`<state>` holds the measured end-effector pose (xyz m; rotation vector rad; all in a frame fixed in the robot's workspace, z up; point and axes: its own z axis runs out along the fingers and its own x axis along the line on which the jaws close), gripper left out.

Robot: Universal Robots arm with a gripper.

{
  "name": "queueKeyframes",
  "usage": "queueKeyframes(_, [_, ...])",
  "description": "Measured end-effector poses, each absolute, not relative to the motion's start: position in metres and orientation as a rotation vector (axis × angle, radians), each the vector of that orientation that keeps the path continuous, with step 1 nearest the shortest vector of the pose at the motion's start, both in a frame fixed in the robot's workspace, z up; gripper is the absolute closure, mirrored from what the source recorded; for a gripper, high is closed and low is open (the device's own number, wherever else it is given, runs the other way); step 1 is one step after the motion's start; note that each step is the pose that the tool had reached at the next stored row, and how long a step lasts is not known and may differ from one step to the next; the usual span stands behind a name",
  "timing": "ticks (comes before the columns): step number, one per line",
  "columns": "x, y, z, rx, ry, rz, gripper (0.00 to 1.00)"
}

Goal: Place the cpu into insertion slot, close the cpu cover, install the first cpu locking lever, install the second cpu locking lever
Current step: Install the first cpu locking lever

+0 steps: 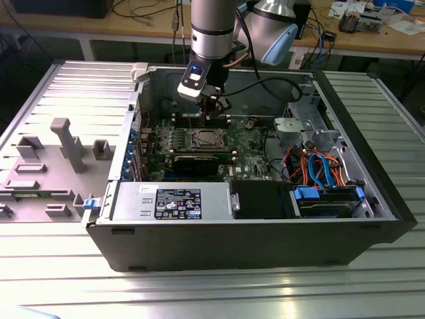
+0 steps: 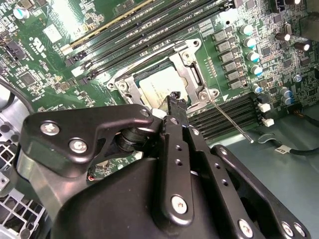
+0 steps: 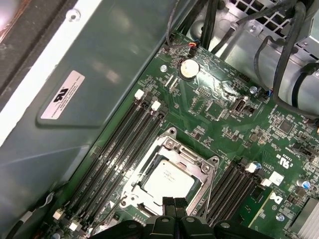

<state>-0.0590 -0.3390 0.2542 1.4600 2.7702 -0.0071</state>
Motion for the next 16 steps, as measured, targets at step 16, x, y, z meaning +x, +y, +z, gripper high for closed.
queueKeyframes(16, [-0.059,-0.339,0.2542,1.422,2.79,-0.007,0.89])
